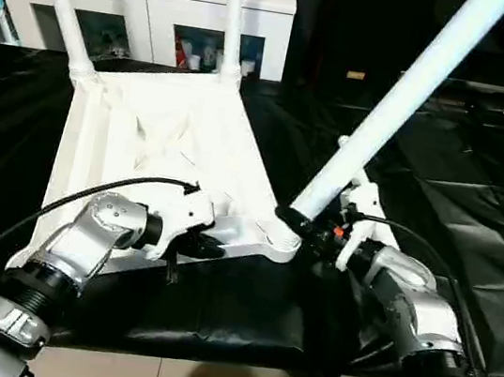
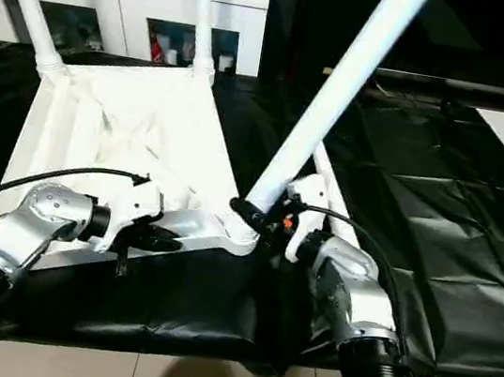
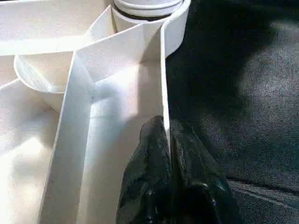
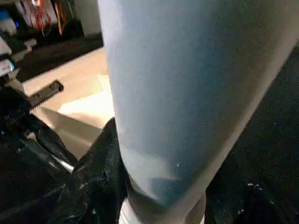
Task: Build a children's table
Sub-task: Rotate table base
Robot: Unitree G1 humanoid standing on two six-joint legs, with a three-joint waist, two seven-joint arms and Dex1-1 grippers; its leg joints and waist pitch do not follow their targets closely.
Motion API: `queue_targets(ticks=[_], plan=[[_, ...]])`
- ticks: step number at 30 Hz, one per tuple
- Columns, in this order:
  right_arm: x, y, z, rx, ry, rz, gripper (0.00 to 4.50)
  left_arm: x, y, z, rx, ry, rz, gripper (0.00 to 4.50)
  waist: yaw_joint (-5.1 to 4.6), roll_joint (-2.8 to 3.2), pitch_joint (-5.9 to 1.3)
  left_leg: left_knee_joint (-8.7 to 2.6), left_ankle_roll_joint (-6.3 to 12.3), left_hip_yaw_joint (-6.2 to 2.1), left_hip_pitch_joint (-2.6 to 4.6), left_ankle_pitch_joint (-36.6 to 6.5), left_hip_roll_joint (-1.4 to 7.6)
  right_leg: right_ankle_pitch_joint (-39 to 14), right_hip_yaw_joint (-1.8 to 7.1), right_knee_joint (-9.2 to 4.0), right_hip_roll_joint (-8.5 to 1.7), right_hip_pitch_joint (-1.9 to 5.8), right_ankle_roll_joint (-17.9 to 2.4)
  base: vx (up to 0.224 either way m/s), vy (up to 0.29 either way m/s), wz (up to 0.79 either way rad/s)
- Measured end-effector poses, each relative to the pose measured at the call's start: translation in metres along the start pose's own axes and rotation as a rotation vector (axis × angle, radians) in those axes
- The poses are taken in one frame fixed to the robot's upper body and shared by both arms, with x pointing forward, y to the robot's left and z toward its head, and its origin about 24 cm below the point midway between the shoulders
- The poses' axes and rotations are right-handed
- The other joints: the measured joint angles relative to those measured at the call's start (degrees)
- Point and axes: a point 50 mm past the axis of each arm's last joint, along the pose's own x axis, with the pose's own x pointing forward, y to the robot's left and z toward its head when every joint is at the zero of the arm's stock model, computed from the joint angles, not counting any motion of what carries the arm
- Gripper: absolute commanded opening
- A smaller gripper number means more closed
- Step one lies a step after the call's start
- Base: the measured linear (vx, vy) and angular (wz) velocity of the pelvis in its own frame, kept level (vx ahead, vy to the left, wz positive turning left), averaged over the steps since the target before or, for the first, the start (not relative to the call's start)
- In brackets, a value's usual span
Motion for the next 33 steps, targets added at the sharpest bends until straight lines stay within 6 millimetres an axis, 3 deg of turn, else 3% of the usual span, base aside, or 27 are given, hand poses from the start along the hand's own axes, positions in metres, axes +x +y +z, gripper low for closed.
queue_targets(ticks=[4, 7, 22, 33], plan=[[0.004, 0.001, 0.006, -0.070, 0.062, 0.054, 1.87, -0.002, 0.000, -0.001, 0.010, 0.010, -0.011, 0.00, -0.34, -0.04, -0.04, -0.13, 0.00, -0.01, 0.02, 0.0, -0.04, 0.0, 0.00, -0.19, 0.00, 0.09, 0.0, 0.000, 0.000, 0.00], [0.004, 0.000, 0.006, -0.094, 0.105, 0.089, 1.87, -0.003, -0.001, -0.002, 0.013, 0.017, -0.026, 0.00, -0.36, -0.49, -0.32, -0.30, 0.00, -0.01, 0.06, 0.0, -0.05, 0.0, -0.01, -0.22, 0.01, 0.12, 0.0, 0.000, 0.000, 0.00], [0.005, 0.000, 0.013, -0.165, 0.186, 0.296, 1.87, -0.011, -0.005, -0.005, 0.032, 0.020, -0.101, 0.00, -0.20, -0.89, -0.56, -0.77, -0.01, 0.03, 0.14, 0.0, -0.06, 0.0, -0.08, -0.68, 0.02, 0.26, -0.2, 0.000, 0.000, 0.00], [0.005, -0.002, 0.013, -0.186, 0.190, 0.334, 1.87, -0.012, -0.007, -0.005, 0.042, 0.027, -0.110, 0.00, -0.23, -0.99, -0.63, -0.89, -0.01, 0.09, 0.20, 0.0, -0.06, 0.0, -0.07, -0.78, 0.02, 0.27, -0.3, 0.000, 0.000, 0.00]])
